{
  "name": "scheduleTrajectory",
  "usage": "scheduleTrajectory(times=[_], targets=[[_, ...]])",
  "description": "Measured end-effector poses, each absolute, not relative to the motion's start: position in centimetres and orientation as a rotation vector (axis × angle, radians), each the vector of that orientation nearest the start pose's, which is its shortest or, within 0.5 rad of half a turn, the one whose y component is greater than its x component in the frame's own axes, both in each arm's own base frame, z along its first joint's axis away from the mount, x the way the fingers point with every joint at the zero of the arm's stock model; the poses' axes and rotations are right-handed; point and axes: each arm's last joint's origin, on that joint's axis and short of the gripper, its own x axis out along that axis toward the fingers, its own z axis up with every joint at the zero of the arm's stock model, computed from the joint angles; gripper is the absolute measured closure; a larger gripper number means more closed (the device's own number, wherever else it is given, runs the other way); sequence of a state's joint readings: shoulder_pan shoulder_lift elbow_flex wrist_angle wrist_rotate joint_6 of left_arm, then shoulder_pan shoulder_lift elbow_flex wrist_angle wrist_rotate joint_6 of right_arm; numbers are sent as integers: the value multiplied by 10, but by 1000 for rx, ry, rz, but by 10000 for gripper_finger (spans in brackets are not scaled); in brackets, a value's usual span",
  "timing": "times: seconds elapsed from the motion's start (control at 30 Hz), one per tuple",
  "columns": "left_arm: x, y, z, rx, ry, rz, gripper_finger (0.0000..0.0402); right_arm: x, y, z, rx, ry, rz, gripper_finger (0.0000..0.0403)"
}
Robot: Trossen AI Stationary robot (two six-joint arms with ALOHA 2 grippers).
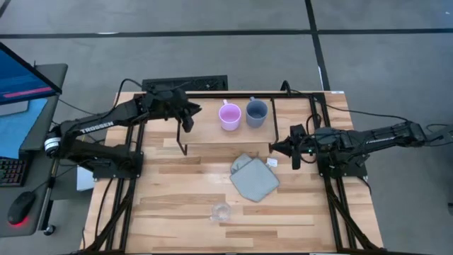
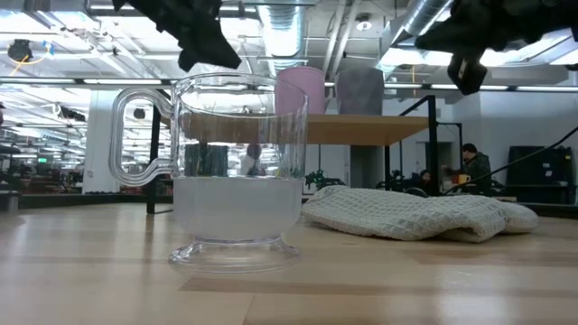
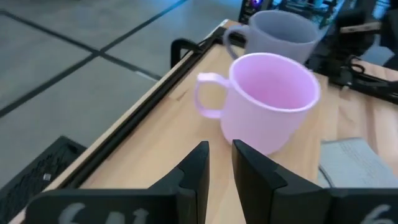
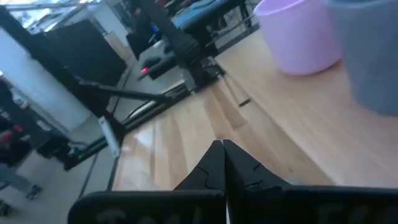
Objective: Stack small to large cups/mugs on shelf
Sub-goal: Put the transparent mug on the shelf
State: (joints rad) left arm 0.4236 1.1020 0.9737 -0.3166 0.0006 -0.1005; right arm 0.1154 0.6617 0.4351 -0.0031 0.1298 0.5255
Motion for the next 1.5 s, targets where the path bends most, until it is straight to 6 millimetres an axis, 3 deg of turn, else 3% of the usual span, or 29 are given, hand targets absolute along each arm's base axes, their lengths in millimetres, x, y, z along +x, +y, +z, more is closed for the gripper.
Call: scheduleTrajectory(times=[0.33,0.77,0.97,1.3,1.5], targets=[[207,78,337,-178,388,412,343,157,15,247,540,218,-87,393],[208,59,331,-151,474,324,343,173,21,238,468,253,-86,394],[210,46,329,-97,502,244,343,186,24,236,347,226,-48,393],[215,21,331,-154,491,55,341,193,27,228,350,275,-23,392],[216,9,332,-144,481,6,314,192,27,229,352,268,-20,393]])
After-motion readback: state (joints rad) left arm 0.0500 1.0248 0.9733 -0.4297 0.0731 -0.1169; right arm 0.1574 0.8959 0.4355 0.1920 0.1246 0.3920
